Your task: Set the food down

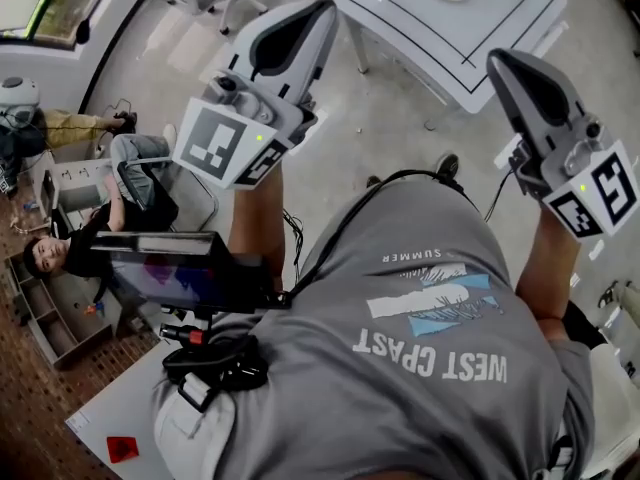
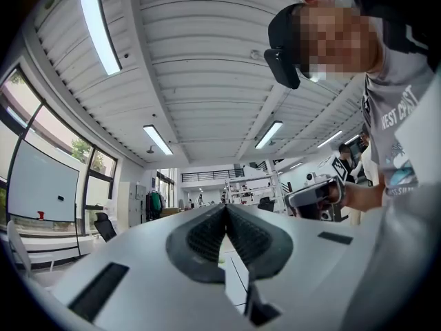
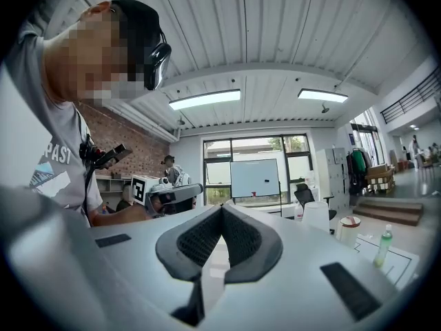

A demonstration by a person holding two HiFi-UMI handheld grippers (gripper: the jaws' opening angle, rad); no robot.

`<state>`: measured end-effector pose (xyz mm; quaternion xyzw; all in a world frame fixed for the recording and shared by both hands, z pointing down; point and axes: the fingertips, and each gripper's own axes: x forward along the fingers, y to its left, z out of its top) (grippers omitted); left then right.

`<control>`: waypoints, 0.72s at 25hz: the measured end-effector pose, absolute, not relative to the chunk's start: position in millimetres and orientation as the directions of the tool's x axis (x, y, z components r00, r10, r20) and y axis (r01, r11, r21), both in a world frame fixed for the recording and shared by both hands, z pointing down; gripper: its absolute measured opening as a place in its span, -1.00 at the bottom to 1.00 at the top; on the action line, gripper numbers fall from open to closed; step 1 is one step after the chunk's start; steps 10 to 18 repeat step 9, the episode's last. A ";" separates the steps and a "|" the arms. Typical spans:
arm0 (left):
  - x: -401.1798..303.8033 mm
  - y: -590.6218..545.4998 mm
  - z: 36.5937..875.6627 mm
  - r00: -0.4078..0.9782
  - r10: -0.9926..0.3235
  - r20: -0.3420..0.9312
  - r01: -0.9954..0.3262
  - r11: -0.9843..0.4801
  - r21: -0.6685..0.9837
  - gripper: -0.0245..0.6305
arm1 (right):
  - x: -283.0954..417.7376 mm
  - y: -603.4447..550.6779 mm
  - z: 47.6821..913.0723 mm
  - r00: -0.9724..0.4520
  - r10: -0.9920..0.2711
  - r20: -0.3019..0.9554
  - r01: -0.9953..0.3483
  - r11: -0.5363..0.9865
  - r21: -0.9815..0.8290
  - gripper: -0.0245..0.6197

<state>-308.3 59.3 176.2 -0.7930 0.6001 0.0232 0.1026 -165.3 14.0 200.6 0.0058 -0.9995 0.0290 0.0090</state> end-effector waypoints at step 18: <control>-315.6 50.6 203.0 0.276 -0.948 -0.161 -0.959 -0.261 -0.112 -0.90 | -176.5 12.1 225.8 -0.998 0.012 0.055 0.009 0.998 -0.063 -0.90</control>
